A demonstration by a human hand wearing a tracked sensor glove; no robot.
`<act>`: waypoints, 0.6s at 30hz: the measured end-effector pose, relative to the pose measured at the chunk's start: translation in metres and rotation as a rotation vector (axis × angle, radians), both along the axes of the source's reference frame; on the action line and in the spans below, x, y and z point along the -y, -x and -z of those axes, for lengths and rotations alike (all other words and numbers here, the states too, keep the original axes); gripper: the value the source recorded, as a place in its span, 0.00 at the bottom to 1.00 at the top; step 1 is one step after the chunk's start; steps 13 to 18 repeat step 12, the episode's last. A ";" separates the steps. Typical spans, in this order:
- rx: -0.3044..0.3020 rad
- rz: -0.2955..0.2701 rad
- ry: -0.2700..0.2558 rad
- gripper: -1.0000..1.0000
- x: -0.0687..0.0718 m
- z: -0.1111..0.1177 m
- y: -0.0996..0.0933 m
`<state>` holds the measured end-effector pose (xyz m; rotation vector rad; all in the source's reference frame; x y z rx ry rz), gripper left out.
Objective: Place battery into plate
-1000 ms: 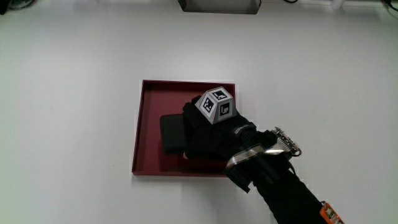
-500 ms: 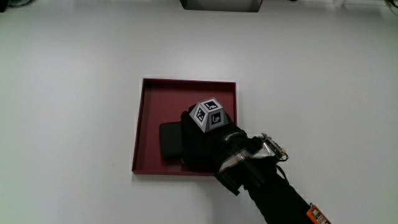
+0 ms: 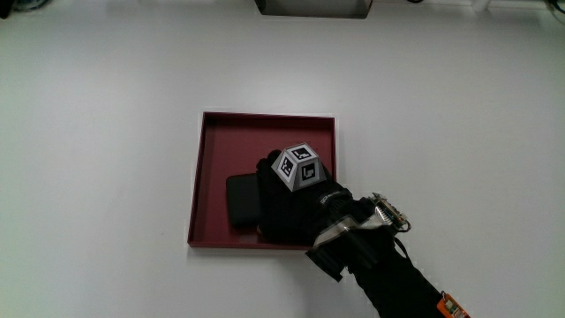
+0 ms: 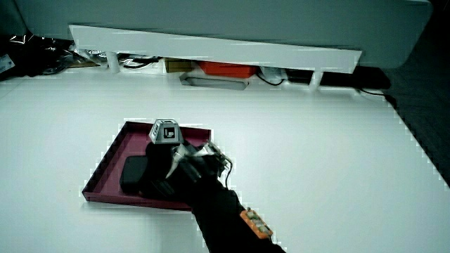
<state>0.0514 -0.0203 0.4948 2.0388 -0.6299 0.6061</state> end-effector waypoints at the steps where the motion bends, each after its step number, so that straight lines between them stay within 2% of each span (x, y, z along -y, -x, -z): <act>1: 0.006 0.001 -0.015 0.00 0.001 0.010 -0.004; 2: 0.014 0.006 -0.015 0.00 0.002 0.019 -0.009; 4: 0.116 -0.026 0.013 0.00 0.003 0.024 -0.022; 12: 0.079 -0.078 -0.110 0.00 0.000 0.085 -0.066; 18: 0.079 -0.078 -0.110 0.00 0.000 0.085 -0.066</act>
